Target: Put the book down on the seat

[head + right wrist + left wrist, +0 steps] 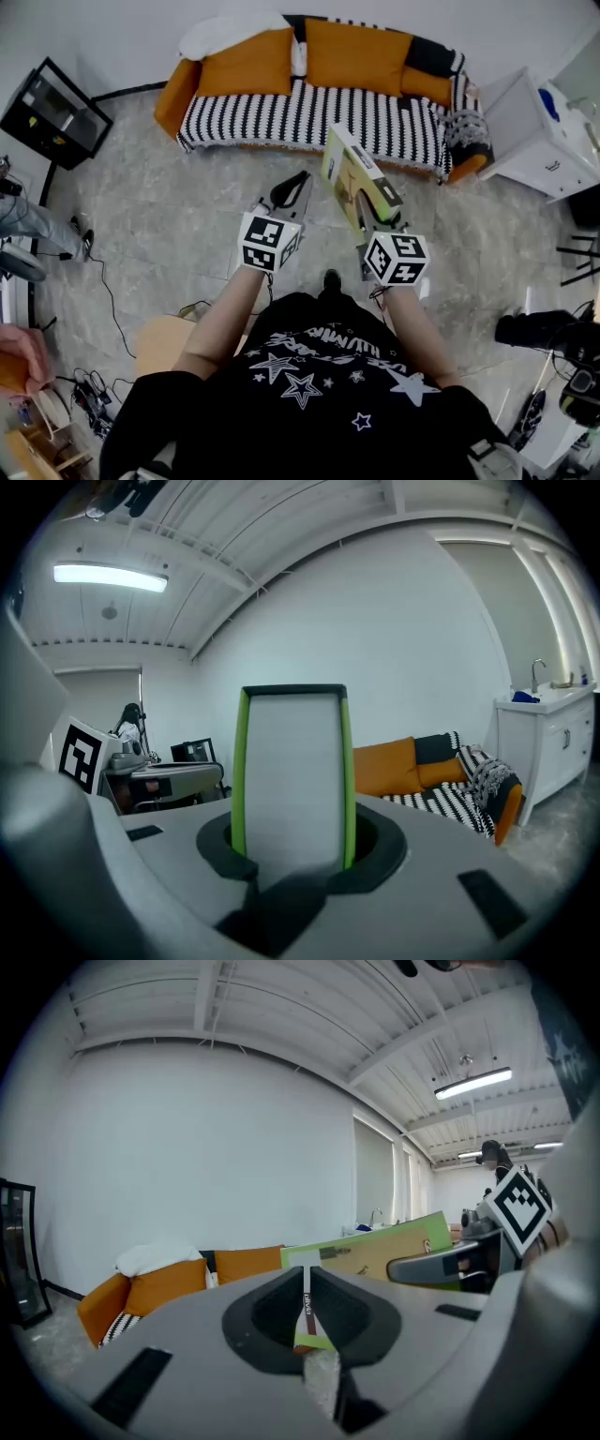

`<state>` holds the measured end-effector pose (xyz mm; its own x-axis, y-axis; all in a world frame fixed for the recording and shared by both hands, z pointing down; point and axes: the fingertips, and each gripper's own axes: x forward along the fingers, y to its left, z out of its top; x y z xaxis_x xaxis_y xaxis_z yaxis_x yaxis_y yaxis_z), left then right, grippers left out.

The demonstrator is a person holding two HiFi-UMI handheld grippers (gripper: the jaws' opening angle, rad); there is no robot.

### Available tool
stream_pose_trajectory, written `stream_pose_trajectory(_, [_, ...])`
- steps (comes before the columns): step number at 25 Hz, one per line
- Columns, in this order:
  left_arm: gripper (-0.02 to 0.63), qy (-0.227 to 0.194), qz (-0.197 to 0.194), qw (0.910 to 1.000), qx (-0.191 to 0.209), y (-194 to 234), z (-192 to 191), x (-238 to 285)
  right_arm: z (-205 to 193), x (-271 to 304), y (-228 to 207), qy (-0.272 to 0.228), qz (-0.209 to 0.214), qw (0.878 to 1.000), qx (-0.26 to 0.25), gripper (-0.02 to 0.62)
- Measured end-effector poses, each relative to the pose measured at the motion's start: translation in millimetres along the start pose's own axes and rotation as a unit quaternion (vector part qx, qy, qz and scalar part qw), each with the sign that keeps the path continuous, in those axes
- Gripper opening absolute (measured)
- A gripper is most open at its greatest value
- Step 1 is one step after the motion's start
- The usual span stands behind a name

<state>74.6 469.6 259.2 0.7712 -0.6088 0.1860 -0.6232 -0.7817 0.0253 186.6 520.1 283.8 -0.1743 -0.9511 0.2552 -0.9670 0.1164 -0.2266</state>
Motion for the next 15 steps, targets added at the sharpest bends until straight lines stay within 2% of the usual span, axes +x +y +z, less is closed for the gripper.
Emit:
stream_pose_trajectory(11, [0.028, 0.005, 0.009, 0.9999, -0.004, -2.0, -2.3, 8.8, -2.6, 4.8, -14.9, 0.004, -0.001, 1.0, 0.01, 0.14])
stream_pose_trajectory(15, [0.028, 0.003, 0.017, 0.9999, 0.001, -4.3, 2.0, 25.3, 4.4, 10.5, -30.7, -0.004, 0.013, 1.0, 0.023, 0.14])
